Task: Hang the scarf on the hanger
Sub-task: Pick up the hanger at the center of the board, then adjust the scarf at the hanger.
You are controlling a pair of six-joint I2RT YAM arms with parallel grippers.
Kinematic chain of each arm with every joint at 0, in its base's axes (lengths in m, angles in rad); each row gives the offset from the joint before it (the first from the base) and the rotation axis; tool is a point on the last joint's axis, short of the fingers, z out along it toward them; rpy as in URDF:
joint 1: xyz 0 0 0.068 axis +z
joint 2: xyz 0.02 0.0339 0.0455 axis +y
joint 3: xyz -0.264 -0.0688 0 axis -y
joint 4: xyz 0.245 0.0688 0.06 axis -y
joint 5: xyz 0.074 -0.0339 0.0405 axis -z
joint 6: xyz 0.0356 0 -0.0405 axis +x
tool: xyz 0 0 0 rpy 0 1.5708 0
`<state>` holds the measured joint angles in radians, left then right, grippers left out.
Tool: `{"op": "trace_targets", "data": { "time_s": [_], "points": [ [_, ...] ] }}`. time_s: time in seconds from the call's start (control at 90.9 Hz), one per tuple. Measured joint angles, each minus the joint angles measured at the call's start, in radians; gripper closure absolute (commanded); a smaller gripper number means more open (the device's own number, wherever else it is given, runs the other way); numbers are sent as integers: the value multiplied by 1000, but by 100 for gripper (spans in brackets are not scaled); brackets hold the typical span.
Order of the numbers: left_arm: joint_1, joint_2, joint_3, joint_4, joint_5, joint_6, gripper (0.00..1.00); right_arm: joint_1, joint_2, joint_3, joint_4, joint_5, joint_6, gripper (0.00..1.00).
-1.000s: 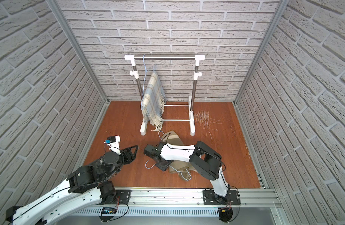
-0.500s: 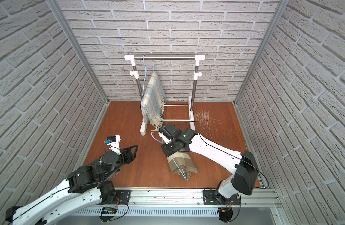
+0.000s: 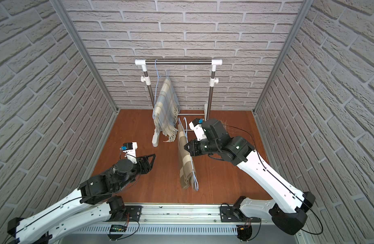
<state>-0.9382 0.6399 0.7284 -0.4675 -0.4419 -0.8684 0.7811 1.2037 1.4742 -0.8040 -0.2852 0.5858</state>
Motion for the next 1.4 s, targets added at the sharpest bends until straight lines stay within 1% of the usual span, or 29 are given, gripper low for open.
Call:
{"op": "trace_targets", "data": {
  "time_s": [0.176, 0.33, 0.517, 0.649, 0.748, 0.803, 0.88, 0.946, 1.1, 1.166, 1.331, 1.397],
  "points": [
    [0, 25, 8, 43, 12, 29, 41, -32, -1, 136, -12, -26, 21, 97],
    [0, 35, 8, 71, 38, 42, 41, -50, 4, 204, -12, -49, 29, 97],
    [0, 74, 4, 137, 87, 56, 40, -63, 69, 304, -40, -57, 40, 97],
    [-7, 104, -61, 245, 146, 62, 38, -70, 132, 414, -76, -57, 38, 97],
    [-22, 103, -122, 286, 163, 68, 37, -76, 170, 502, -94, -55, 34, 97],
    [-32, 99, -130, 290, 165, 80, 38, -77, 187, 544, -101, -51, 31, 97],
    [-51, 83, -122, 307, 167, 116, 38, -82, 193, 560, -98, -48, 27, 97],
    [-71, 79, -87, 314, 171, 161, 38, -88, 197, 557, -94, -48, 28, 97],
    [-120, 121, -6, 341, 183, 245, 37, -95, 240, 577, -94, -22, 39, 97],
    [-158, 148, 6, 360, 182, 277, 37, -95, 276, 610, -98, 6, 47, 97],
    [-287, 238, 30, 392, 155, 357, 37, -99, 370, 736, -141, 101, 67, 97],
    [-317, 272, 41, 406, 144, 375, 37, -100, 394, 775, -142, 127, 72, 97]
  ]
}}
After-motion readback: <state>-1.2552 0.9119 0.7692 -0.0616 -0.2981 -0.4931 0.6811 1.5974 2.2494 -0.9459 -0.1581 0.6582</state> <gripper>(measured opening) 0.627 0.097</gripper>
